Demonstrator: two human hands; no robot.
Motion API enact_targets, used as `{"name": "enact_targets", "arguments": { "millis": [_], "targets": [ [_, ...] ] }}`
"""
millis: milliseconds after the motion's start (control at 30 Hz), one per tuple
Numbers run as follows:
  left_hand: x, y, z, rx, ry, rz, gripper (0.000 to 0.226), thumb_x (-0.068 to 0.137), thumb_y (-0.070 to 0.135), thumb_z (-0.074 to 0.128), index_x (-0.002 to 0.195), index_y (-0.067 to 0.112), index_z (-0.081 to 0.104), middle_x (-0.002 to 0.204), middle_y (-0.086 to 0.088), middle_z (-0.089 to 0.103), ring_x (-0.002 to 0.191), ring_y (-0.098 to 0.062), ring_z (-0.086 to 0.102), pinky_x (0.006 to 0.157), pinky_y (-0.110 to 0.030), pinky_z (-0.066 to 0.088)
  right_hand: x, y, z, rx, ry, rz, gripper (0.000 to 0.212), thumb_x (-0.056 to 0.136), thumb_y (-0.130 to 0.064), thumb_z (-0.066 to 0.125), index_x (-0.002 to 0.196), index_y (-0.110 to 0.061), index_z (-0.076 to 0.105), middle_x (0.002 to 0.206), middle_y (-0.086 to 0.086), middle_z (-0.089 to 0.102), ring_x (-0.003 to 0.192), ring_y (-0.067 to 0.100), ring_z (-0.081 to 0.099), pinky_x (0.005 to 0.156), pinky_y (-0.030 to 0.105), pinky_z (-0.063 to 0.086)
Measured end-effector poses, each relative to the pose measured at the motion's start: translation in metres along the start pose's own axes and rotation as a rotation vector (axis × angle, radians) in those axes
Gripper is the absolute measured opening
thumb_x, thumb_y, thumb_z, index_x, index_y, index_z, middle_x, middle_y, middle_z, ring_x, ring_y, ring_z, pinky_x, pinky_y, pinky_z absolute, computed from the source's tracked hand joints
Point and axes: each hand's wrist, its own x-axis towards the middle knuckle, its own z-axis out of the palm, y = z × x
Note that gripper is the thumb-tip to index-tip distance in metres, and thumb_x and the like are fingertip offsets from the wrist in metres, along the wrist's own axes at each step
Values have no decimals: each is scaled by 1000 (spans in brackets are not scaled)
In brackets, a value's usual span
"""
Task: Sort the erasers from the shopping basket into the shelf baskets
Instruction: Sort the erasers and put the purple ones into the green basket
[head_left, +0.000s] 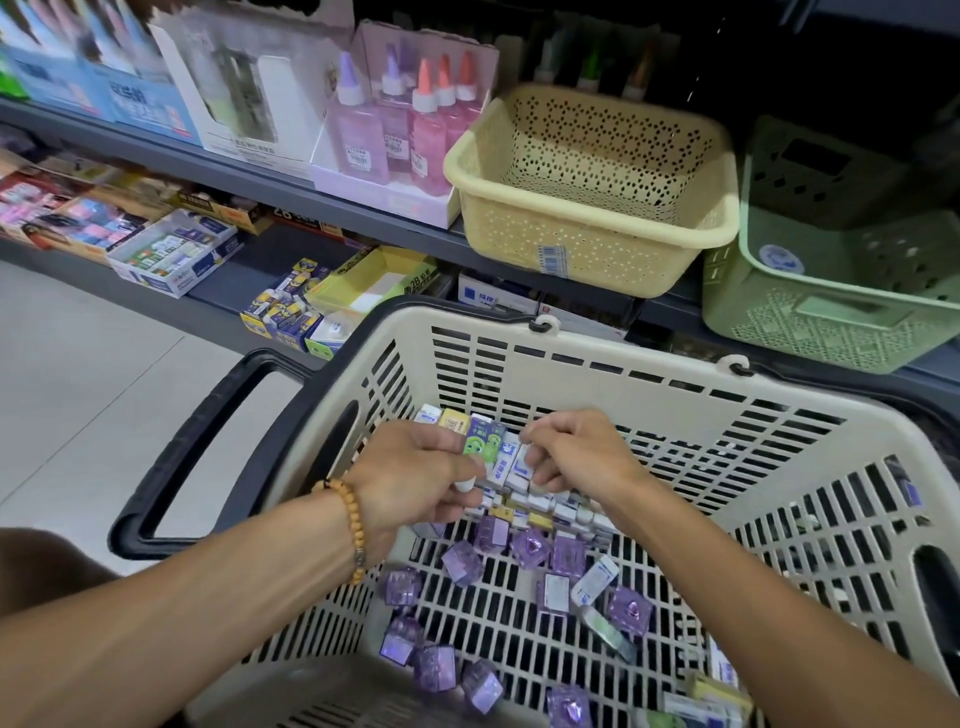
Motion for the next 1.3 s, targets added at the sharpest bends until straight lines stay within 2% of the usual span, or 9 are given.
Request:
{"name": "enact_targets", "arguments": {
  "millis": [133,300,400,533,667,833,1000,1167,1300],
  "targets": [
    [-2,-1,4,52,-85,41,22,82,5,74,102,6,64,88,-14,75,73,-21,74,56,-20,54,-25,-13,-5,106,-183,-81,21,92,-33,66,97,-13,72,77,2,71,63,14,66,57,22,52],
    [-7,-9,24,208,-284,124,20,83,11,74,101,8,67,83,-5,75,78,-18,74,64,-23,57,-52,-17,-25,-27,-183,-69,10,90,-18,69,97,-9,69,71,4,69,61,11,64,58,23,52],
    [-9,-22,39,469,-402,209,17,83,22,75,97,18,68,83,4,71,77,-7,71,64,-19,55,-71,-10,-60,-108,-91,-59,10,91,-19,69,95,-10,67,68,-1,67,61,10,64,58,22,53],
    [4,-42,72,877,-555,404,42,80,32,77,117,22,59,110,5,63,95,-3,61,77,-11,47,-98,5,-101,-149,2,-69,16,90,-24,69,94,-9,63,61,-8,62,57,5,63,57,19,52],
    [26,-69,112,1451,-607,669,76,83,46,70,145,20,34,142,-7,44,126,-23,46,102,-33,43,-114,17,-114,-125,32,-84,9,92,-19,67,92,-11,61,66,-1,60,56,6,59,54,17,49],
    [39,-93,138,1873,-506,911,86,85,57,59,148,14,20,151,-17,31,136,-34,34,110,-46,34,-120,12,-114,-185,64,-205,13,93,-21,65,93,-9,60,66,1,60,62,14,65,61,25,54],
    [40,-103,137,1795,-489,996,45,91,29,59,130,13,42,115,-9,59,109,-30,56,98,-43,43,-119,6,-117,-228,87,-249,18,93,-24,66,100,-9,61,66,1,62,67,16,67,72,38,58],
    [37,-105,131,1715,-496,945,52,89,36,63,128,13,39,107,-4,57,96,-24,56,94,-40,47,-115,2,-113,-236,104,-264,19,92,-24,67,100,-7,62,67,3,63,62,13,65,73,42,58],
    [33,-102,127,1613,-459,1115,9,95,23,55,91,15,54,76,-3,62,73,-24,60,68,-32,49,-114,5,-112,-261,95,-254,19,92,-24,67,101,-8,62,69,1,63,65,13,66,73,39,58]
  ]
}}
